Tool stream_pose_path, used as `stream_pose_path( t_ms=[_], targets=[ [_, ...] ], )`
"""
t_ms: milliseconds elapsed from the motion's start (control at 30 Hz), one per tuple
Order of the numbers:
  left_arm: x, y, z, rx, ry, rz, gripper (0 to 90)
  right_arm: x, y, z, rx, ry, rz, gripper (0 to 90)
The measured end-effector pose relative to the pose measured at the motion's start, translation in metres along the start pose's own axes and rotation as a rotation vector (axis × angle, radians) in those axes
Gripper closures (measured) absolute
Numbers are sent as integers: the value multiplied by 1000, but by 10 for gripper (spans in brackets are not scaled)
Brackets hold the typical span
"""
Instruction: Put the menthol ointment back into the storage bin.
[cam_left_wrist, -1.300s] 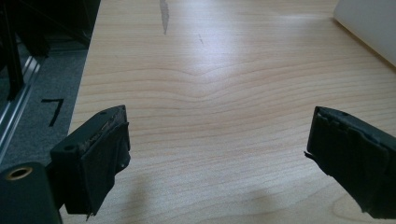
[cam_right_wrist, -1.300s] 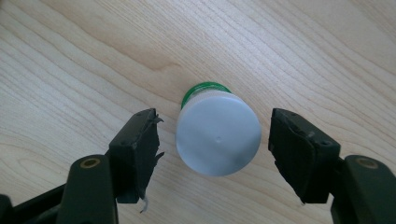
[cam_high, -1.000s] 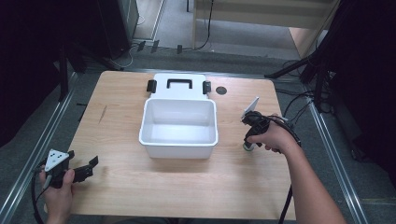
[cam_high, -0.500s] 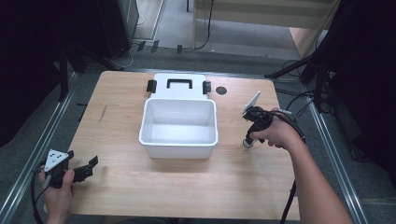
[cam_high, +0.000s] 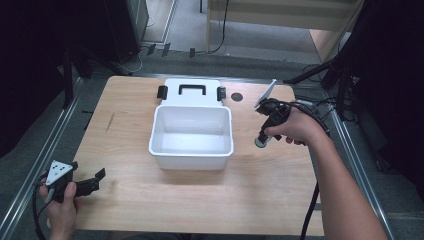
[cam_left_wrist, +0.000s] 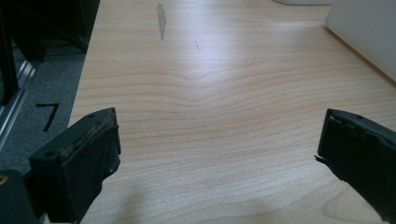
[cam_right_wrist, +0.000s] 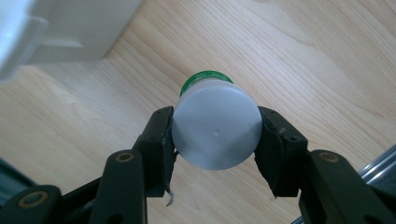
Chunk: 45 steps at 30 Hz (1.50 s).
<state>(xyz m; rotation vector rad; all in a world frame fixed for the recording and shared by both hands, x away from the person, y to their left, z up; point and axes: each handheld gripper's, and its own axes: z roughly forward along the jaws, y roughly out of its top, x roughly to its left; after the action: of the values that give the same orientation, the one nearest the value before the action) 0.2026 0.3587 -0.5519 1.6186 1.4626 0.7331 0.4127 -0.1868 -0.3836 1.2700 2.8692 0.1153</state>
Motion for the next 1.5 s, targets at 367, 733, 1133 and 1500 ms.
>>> stream_pose_path(
  t_ms=[367,733,1133,1500],
  targets=[
    [1,0,1,4,4,-5,0,21,26,-33,-20,0,-41,518],
    [1,1,1,14,-1,-3,0,44,49,-56,-32,-7,-99,518],
    [1,1,1,14,-7,-7,0,71,74,-61,-52,5,-172,518],
    [2,1,1,16,-9,-8,0,89,87,-52,-69,15,-271,518]
  ],
)
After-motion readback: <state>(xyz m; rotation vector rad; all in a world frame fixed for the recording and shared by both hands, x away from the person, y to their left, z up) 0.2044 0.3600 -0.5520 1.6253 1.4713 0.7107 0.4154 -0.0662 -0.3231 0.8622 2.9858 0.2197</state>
